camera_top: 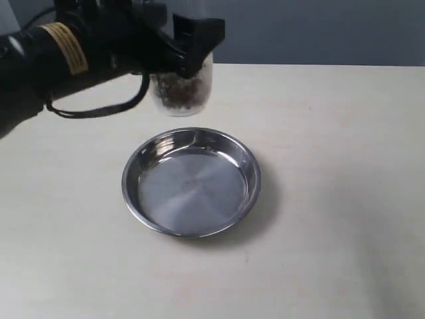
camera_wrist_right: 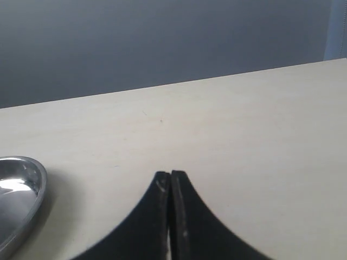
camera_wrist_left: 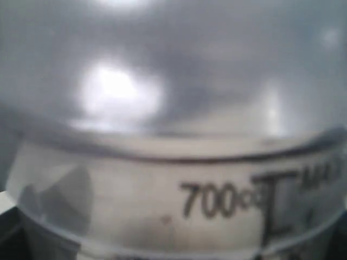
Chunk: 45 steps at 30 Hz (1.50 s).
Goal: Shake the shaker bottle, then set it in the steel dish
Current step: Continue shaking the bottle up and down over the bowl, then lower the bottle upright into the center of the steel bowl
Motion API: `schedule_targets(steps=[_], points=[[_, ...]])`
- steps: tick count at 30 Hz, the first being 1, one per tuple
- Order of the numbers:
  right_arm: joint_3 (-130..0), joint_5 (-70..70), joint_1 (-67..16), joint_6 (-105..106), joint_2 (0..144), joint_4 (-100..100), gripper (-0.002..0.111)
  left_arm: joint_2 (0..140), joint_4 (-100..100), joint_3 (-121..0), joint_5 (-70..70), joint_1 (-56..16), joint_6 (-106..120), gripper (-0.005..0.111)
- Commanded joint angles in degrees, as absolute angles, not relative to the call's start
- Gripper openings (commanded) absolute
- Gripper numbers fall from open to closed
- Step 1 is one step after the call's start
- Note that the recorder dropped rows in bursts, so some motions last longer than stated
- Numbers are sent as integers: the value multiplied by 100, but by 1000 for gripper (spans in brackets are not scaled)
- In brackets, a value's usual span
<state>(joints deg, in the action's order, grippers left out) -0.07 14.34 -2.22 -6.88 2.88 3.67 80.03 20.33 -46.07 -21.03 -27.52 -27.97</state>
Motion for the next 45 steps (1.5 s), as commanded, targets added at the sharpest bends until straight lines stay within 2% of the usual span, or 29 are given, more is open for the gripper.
schedule_targets(steps=[1,4,7,12,14,18,20,22,24,27,30,33,34,36,38,40,42,45], points=[[0,1363,-230,-668,298,331,-1,8861,2037,-3920,-2229,-2853,-3108,0],[0,1363,-230,-668,298,331,-1,8315,2059,-4202,-2709,-2853,-3067,0],[0,1342,-230,-668,298,331,-1,7910,2347,-4502,-2506,-2900,-3092,0],[0,1342,-230,-668,298,331,-1,8731,2123,-3982,-2602,-2927,-3112,0],[0,1342,-230,-668,298,331,-1,7988,2231,-4551,-2888,-2803,-3006,0],[0,1342,-230,-668,298,331,-1,8155,2237,-4408,-1997,-2932,-2955,0],[0,1354,-230,-668,298,331,-1,8706,2172,-4094,-2314,-2945,-2939,0],[0,1354,-230,-668,298,331,-1,8026,2246,-4616,-2511,-2842,-2469,0],[0,1354,-230,-668,298,331,-1,7800,2086,-4843,-2079,-2828,-2534,0],[0,1354,-230,-668,298,359,-1,8782,2000,-4052,-2354,-2929,-2743,0],[0,1354,-230,-668,298,359,-1,8191,2035,-4446,-2927,-2850,-2520,0],[0,1354,-230,-668,298,359,-1,7894,1968,-4753,-2547,-2864,-2404,0],[0,1354,-230,-668,298,359,-1,8231,1953,-4467,-2263,-2969,-2644,0],[0,1354,-230,-668,298,359,-1,8942,1909,-3951,-2707,-2978,-2872,0],[0,1354,-230,-668,298,359,-1,8392,1924,-4152,-3429,-2862,-2798,0],[0,1354,-230,-668,298,359,-1,7864,1977,-4525,-2836,-2867,-2618,0],[0,1354,-230,-668,298,359,-1,8356,1937,-4052,-2361,-2970,-2658,0],[0,1354,-230,-668,298,345,-1,8717,1838,-3836,-3223,-2970,-2426,0]])
